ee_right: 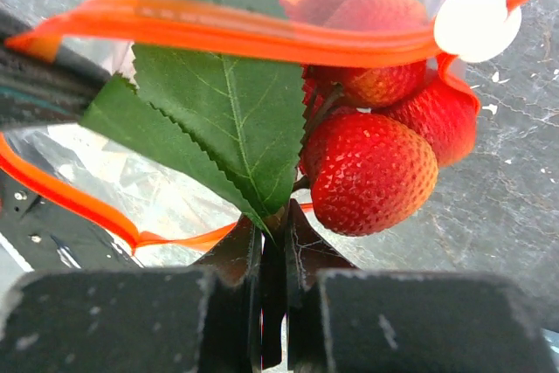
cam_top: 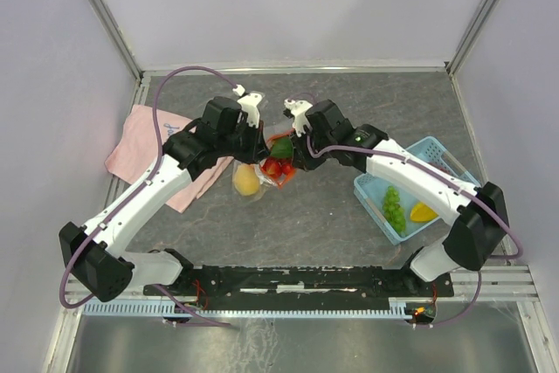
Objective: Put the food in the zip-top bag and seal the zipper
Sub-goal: Place the fake fruit in the zipper food storage bag.
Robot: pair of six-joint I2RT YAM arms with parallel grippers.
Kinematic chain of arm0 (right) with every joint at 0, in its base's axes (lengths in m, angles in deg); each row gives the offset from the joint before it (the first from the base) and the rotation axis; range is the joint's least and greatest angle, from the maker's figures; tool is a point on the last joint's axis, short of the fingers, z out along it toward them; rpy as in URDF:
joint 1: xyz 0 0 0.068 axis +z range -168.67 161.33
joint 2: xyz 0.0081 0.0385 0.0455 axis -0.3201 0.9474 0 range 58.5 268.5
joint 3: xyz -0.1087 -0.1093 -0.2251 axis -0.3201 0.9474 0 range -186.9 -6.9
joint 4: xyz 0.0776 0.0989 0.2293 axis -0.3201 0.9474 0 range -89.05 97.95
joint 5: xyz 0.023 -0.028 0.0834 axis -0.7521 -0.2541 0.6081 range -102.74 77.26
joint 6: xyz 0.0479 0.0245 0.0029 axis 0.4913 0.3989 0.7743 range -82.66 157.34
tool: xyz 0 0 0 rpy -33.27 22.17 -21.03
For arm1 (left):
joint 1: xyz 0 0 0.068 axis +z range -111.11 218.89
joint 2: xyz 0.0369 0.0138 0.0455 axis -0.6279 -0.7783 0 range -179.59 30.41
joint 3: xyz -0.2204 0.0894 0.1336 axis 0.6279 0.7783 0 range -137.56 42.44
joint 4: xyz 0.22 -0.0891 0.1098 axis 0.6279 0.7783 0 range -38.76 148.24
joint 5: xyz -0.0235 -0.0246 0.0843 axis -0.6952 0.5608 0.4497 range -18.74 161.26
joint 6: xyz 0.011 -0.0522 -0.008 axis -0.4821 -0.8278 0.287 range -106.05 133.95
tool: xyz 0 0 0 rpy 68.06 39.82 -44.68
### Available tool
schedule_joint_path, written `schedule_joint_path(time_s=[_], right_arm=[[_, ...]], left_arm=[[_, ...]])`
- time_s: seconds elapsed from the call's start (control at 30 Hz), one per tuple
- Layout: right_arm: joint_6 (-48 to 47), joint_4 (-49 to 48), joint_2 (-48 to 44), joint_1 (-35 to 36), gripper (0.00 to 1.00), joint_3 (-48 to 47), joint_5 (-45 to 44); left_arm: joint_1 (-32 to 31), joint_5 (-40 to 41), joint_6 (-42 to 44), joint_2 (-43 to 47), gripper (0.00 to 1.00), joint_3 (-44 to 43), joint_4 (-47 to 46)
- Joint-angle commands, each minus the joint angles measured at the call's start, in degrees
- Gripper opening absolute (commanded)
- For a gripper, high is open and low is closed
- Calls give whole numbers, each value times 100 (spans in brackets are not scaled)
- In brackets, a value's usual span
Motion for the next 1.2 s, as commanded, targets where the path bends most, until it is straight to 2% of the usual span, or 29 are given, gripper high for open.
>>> schedule_joint_path(time_s=[0.0, 0.1, 0.27, 0.43, 0.6, 0.8, 0.97, 1.07, 1.17], right_arm=[[561, -338, 137, -7, 2, -473, 437], [475, -250, 367, 76, 2, -707, 926], [219, 120, 733, 213, 2, -941, 1052], [401, -312, 698, 213, 1, -686, 1193], [861, -1050, 380, 197, 2, -345, 169], [1430, -931, 248, 72, 2, -269, -1432], [1945, -972, 76, -106, 2, 26, -2073], [1932, -1328, 29, -105, 2, 184, -1657], [1869, -1823, 142, -96, 2, 217, -609]], left_arm=[[13, -361, -10, 9, 3, -59, -214], [15, -235, -40, 22, 3, -86, -215], [13, -86, -102, 12, 3, -79, -226], [13, 33, -151, -20, 3, -61, -225], [13, -91, -152, -37, 3, -43, -227], [13, -86, -133, 89, 3, -17, -272], [12, -85, -141, 156, 3, -7, -301], [13, -224, -171, 127, 3, 1, -333], [13, -384, -225, 65, 3, 19, -387]])
